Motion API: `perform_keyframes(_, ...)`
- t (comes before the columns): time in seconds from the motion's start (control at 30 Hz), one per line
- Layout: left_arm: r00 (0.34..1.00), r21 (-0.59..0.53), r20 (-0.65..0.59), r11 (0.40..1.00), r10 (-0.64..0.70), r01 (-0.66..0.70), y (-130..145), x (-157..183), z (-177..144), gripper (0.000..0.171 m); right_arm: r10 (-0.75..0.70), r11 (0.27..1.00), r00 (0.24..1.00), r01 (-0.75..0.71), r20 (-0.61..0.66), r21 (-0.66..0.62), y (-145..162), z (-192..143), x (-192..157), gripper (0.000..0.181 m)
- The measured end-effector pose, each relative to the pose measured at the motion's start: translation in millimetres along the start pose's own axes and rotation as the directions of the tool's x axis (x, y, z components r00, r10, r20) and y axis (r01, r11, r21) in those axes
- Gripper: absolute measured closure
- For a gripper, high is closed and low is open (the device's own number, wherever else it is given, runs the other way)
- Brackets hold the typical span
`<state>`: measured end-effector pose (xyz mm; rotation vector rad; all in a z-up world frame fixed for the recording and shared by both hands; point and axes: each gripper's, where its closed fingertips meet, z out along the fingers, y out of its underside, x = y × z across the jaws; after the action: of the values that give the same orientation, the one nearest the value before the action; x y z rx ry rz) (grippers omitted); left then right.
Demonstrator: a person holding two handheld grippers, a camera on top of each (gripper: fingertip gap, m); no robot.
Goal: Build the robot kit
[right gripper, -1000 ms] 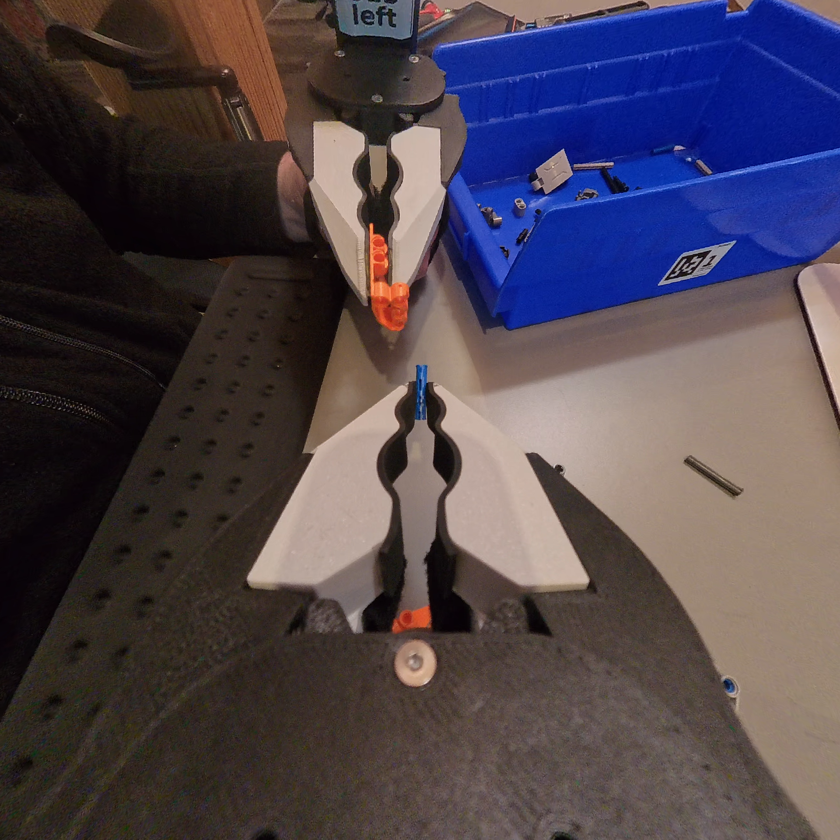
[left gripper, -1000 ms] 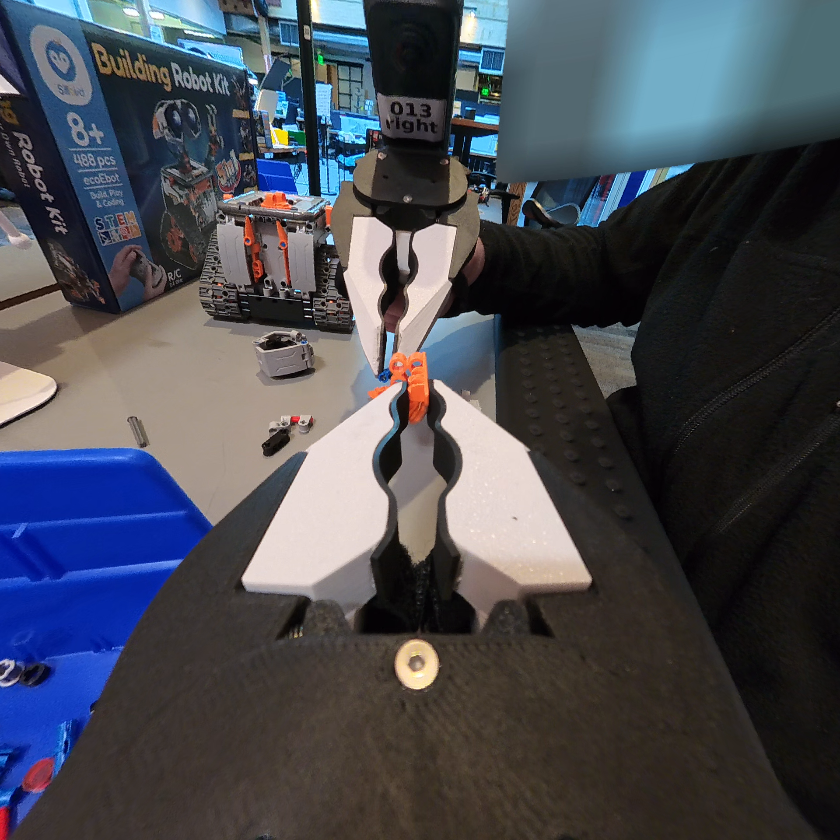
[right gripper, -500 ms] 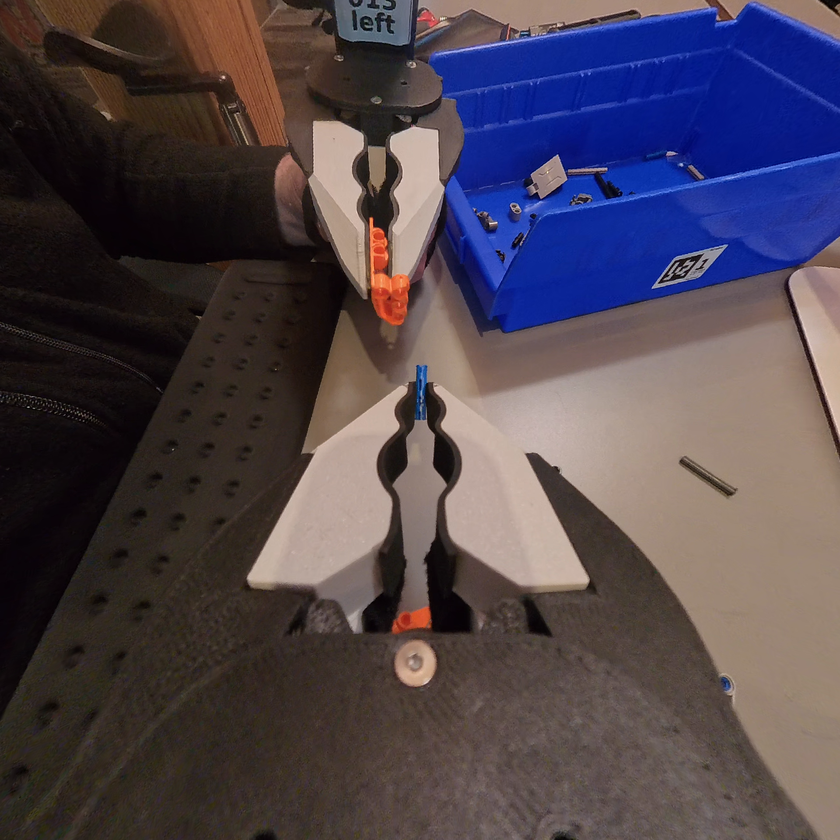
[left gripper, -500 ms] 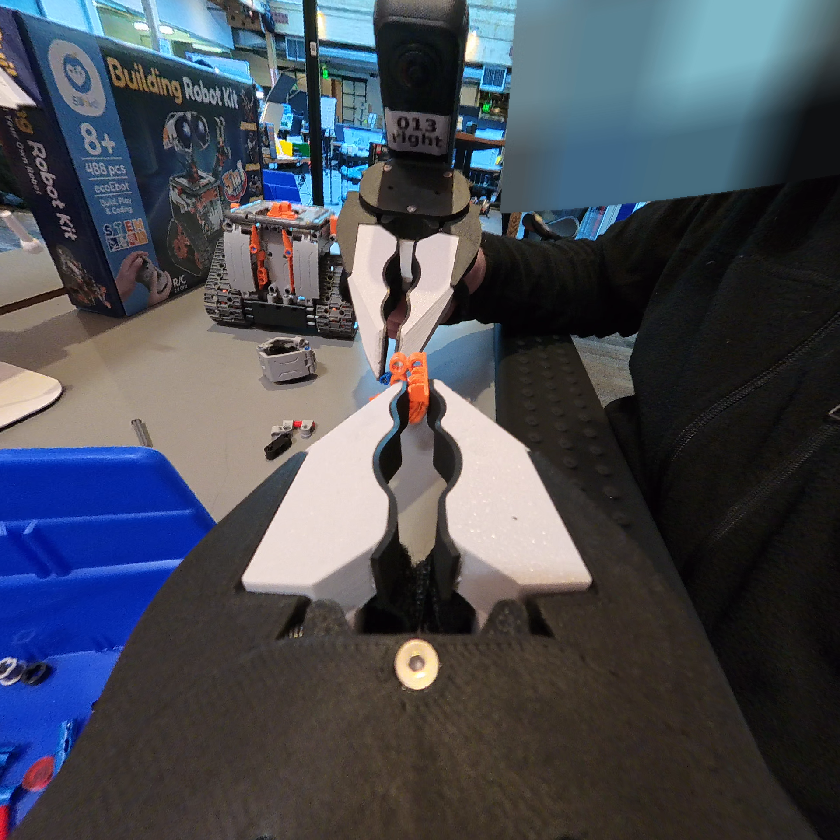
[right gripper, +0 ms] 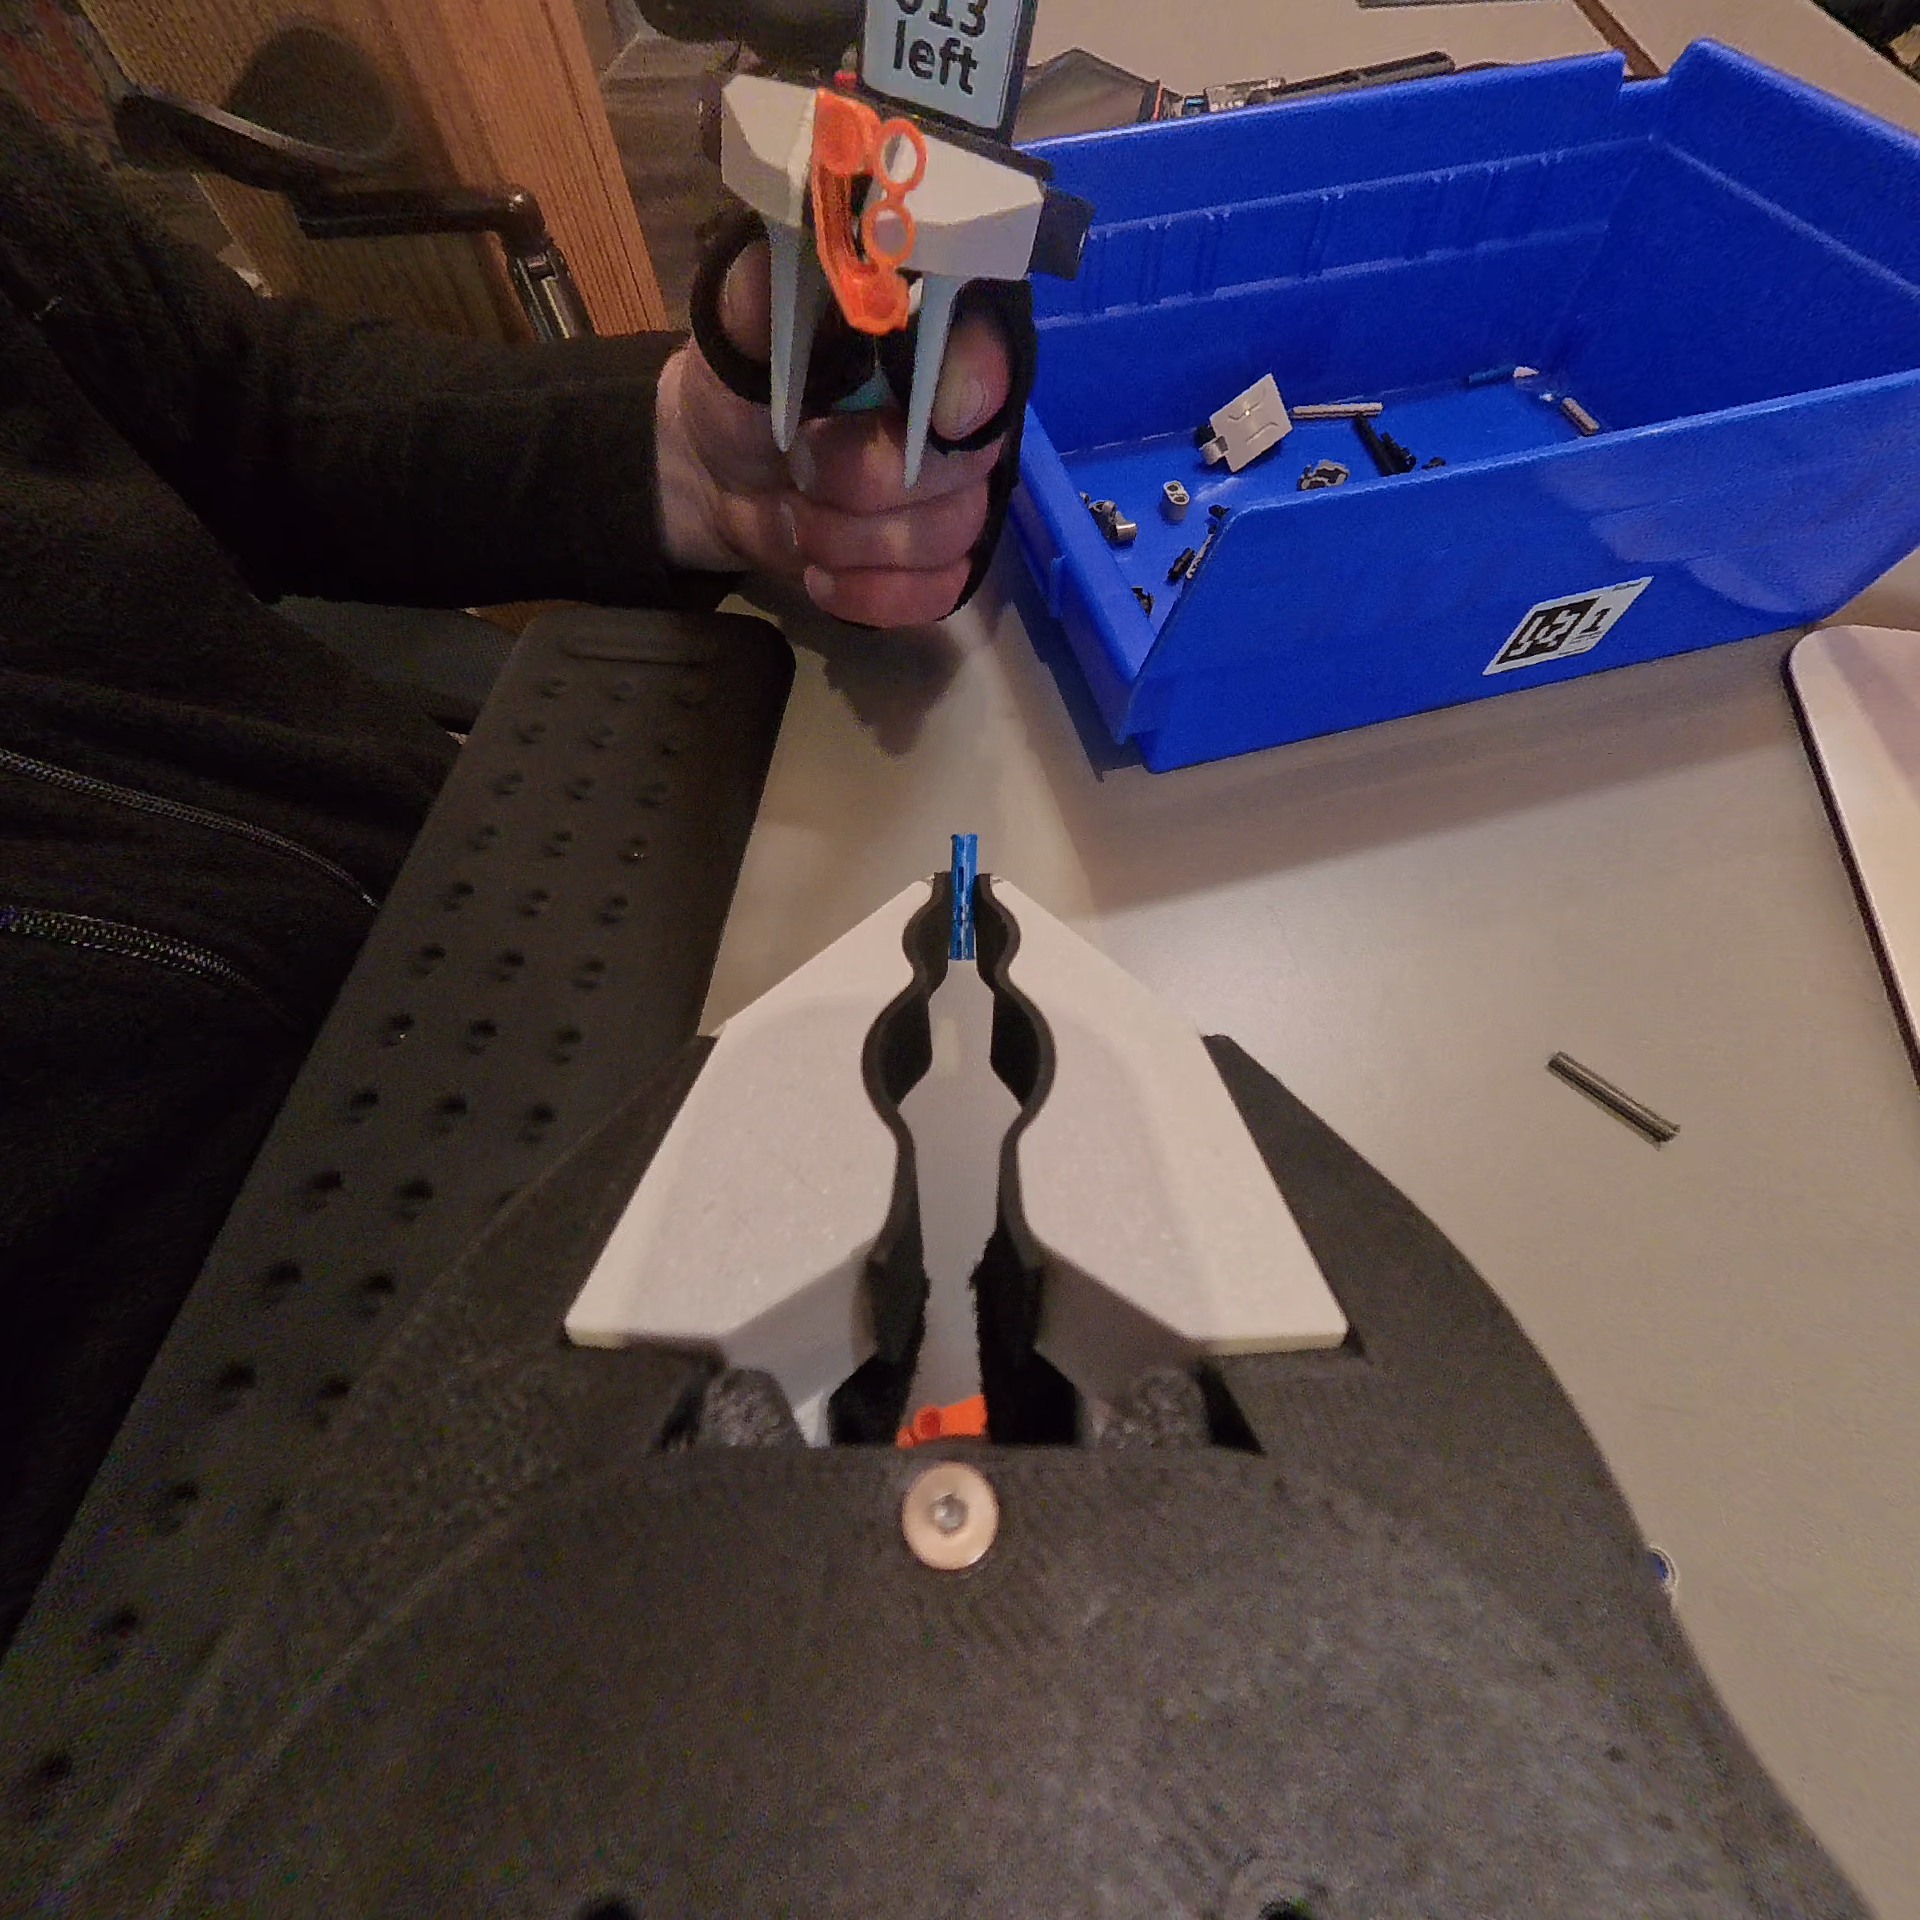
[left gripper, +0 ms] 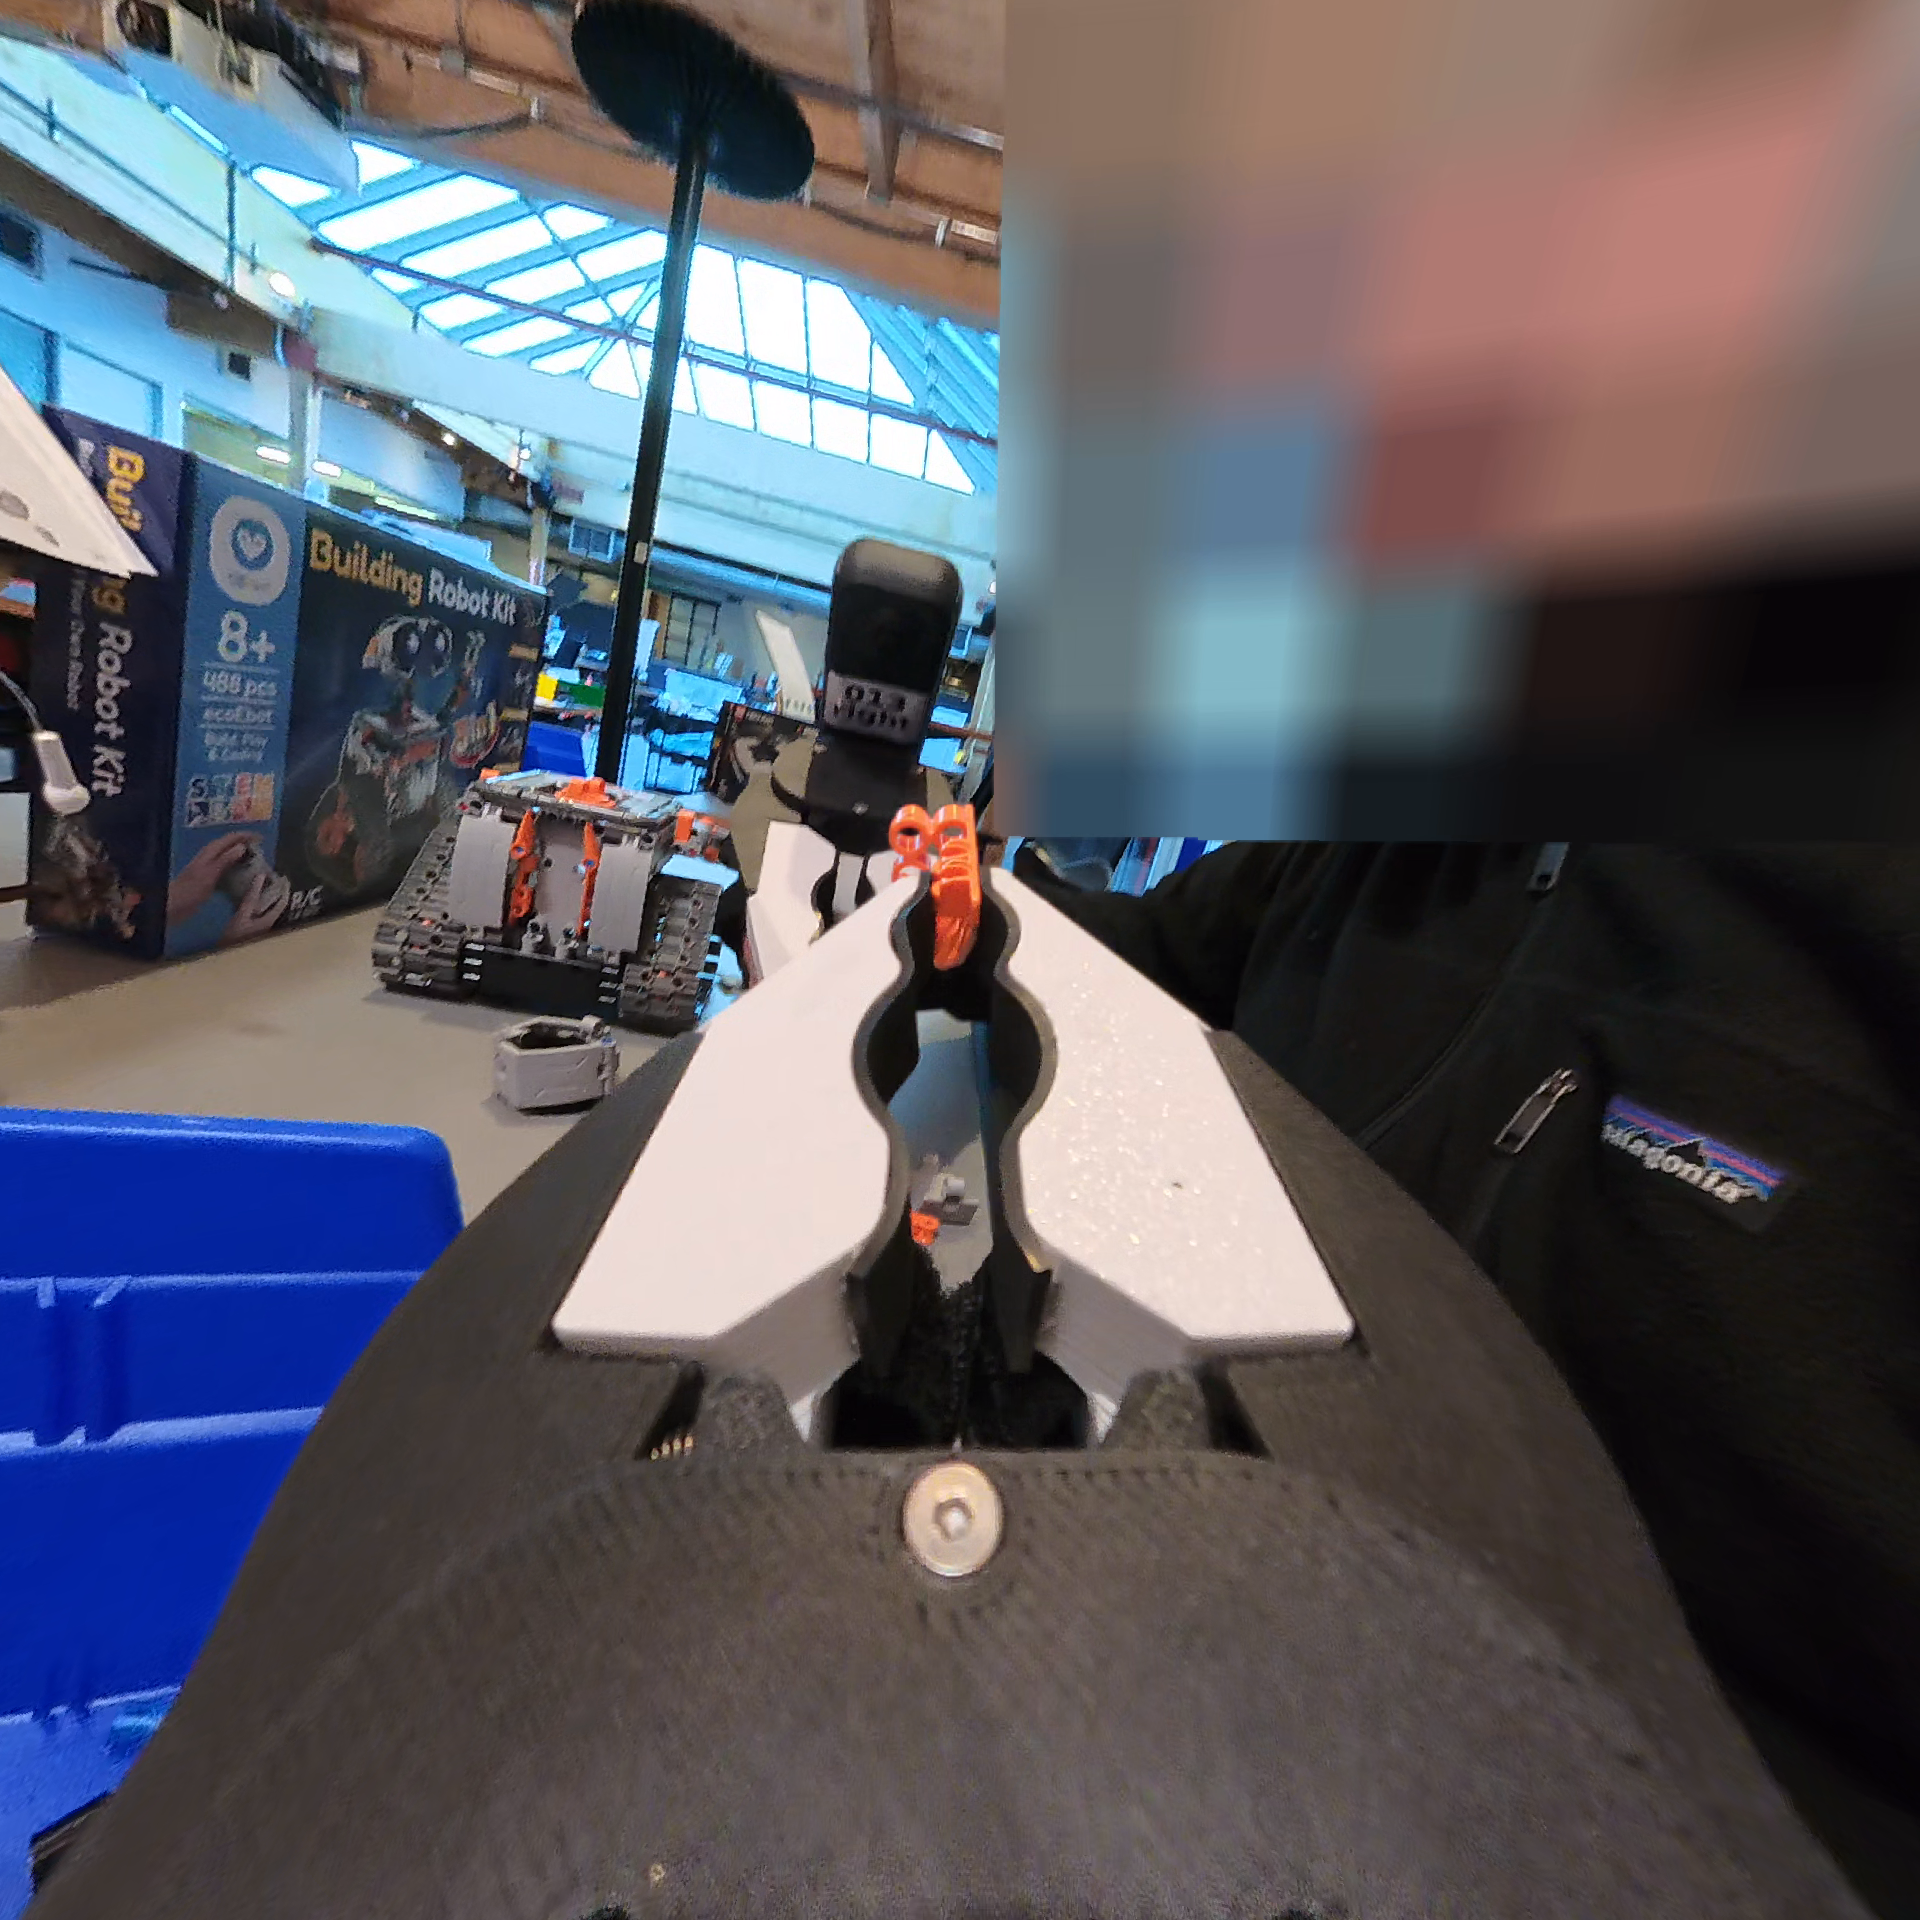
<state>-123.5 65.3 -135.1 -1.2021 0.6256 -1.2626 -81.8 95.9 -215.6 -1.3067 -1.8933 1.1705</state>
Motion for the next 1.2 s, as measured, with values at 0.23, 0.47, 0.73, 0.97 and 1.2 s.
perform_keyframes(0.23, 1.0, 0.001, 0.005, 1.0, -0.005, 0.005, 1, -1, -1, 0.167, 0.0, 1.0, 1.0, 0.0, 0.0, -0.002, 1, 0, 0, 0.18)
perform_keyframes(0.47, 0.97, -0.359, 0.09, 0.916, 0.224, -0.178, 57, -2, 9, 0.167, 0.005, 1.0, 1.0, -0.005, -0.008, -0.004, 2, -3, 4, 0.18)
perform_keyframes(0.73, 0.923, -0.491, 0.156, 0.838, 0.353, -0.238, 78, 0, -1, 0.167, 0.017, 1.0, 1.0, -0.018, -0.009, -0.012, 6, -2, 7, 0.18)
perform_keyframes(0.97, 0.887, -0.619, 0.171, 0.747, 0.428, -0.241, 97, -13, -2, 0.167, -0.006, 0.997, 1.0, 0.005, -0.014, -0.071, 16, 7, 4, 0.18)
perform_keyframes(1.2, 0.864, -0.719, 0.148, 0.652, 0.481, -0.24, 120, -22, -3, 0.167, -0.006, 0.995, 1.0, 0.007, 0.003, -0.1, 23, 18, 0, 0.18)
